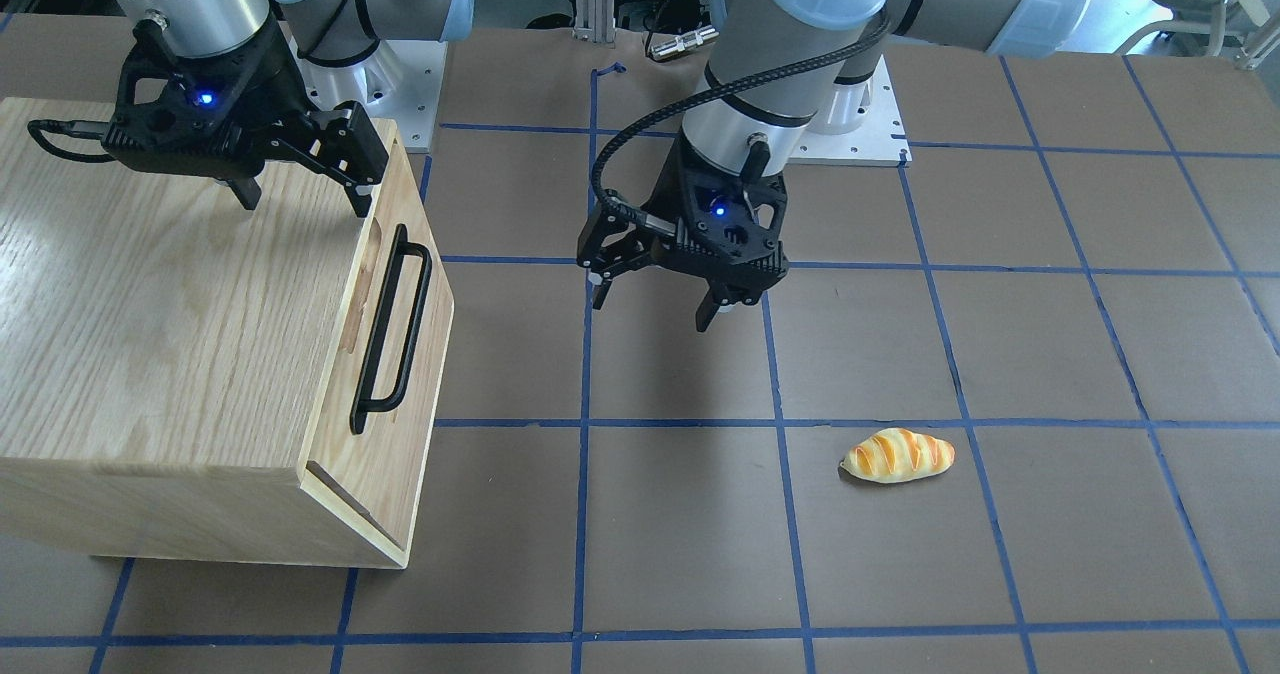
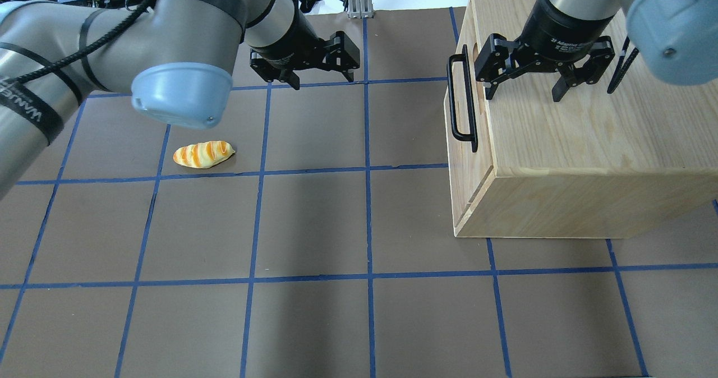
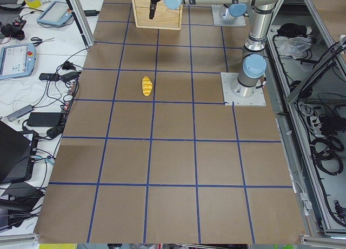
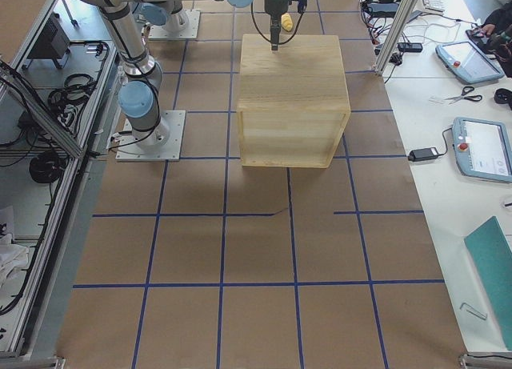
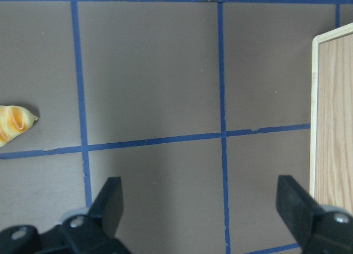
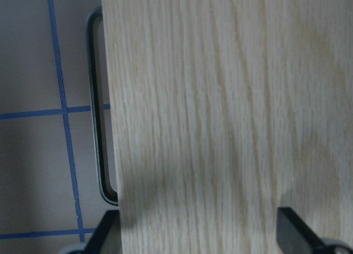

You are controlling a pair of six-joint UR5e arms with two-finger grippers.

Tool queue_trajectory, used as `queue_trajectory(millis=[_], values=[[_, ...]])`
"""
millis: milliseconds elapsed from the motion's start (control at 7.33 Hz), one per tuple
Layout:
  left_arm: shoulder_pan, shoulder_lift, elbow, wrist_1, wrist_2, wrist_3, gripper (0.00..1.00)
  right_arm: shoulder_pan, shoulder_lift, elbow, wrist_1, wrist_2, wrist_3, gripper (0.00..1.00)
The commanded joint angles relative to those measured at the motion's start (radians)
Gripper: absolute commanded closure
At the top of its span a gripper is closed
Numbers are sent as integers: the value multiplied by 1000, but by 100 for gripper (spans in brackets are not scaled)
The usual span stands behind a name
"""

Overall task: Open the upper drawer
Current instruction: 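Move the left gripper across toward the black handle of the upper drawer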

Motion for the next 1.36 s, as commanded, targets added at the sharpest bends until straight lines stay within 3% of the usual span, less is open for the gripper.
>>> queue_trajectory(millis=[0,818,1227], values=[[-59,-45,36,40,-31,-127,0,0,0,0,0,-1,0,0],[-127,-124,60,35,-47,-474,0,0,0,0,0,-1,0,0],[-177,-166,135,29,-57,-568,0,0,0,0,0,0,0,0]])
